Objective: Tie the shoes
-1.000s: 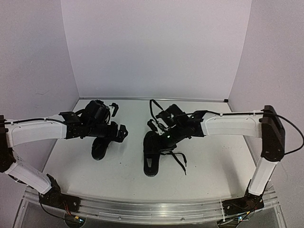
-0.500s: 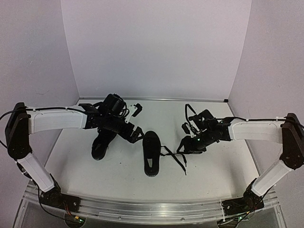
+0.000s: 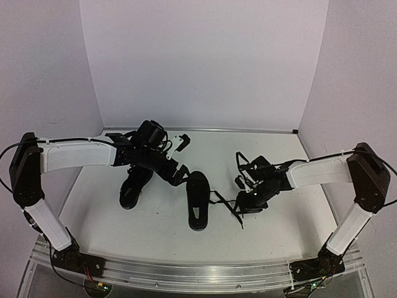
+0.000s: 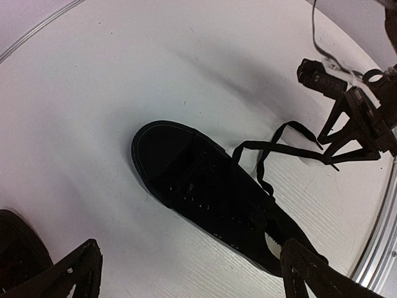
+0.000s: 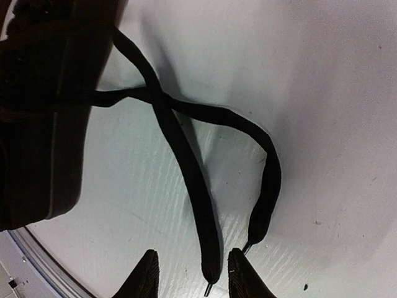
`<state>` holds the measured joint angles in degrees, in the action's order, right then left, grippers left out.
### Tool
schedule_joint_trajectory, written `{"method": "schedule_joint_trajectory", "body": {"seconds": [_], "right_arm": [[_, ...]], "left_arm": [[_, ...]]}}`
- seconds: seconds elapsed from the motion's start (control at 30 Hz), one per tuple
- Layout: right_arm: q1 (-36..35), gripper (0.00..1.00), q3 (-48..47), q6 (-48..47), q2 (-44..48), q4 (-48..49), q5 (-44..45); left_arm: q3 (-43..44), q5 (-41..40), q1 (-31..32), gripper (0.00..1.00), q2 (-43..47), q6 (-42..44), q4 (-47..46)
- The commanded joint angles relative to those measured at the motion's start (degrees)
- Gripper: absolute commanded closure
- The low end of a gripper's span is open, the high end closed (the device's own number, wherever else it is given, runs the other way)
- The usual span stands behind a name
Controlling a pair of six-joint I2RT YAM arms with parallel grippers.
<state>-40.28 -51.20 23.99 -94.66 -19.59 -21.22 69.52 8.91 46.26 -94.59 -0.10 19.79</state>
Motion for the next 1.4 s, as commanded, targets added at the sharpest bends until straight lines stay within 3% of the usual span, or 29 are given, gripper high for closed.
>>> {"method": "schedule_joint_trajectory", "body": {"seconds": [0.0,0.23,0.33,0.43,0.7,0.83,1.03,1.37], "right_arm": [[-1.7,0.65,-3.0,-1.7,-3.9,0.2,3.0],[-5.8,0.69,-7.1,-3.1,-8.6,-4.2,11.3],[-7.3,0.82,-8.8,-3.4,-10.3,-6.0,14.4],[-7.3,1.0,-9.8,-3.0,-9.1,-6.7,15.4],[-5.1,1.0,-17.6,-3.4,3.1,-6.8,15.3],[-4.6,1.0,-25.3,-5.3,3.3,-6.1,13.3],[-6.1,1.0,-39.1,-3.6,-5.7,-0.5,-1.4],[-17.5,1.0,-57.6,0.0,-26.8,4.1,-9.1]], "left_arm": [[-0.5,0.0,0.1,0.01,2.3,-1.3,-2.4],[-2.2,-0.8,0.1,0.01,4.2,-1.3,-3.4],[-3.6,-0.9,0.1,0.01,5.5,-1.2,-4.7],[-4.7,-0.9,0.2,0.01,7.1,-1.1,-6.5],[-5.6,-3.5,0.1,0.01,8.3,-0.7,-9.6],[-6.9,-6.3,-0.1,0.01,9.9,-2.4,-12.2],[-11.0,-12.9,-2.3,0.01,16.1,-8.2,-15.4],[-16.5,-27.4,-6.4,0.0,28.5,-17.0,-10.0]]}}
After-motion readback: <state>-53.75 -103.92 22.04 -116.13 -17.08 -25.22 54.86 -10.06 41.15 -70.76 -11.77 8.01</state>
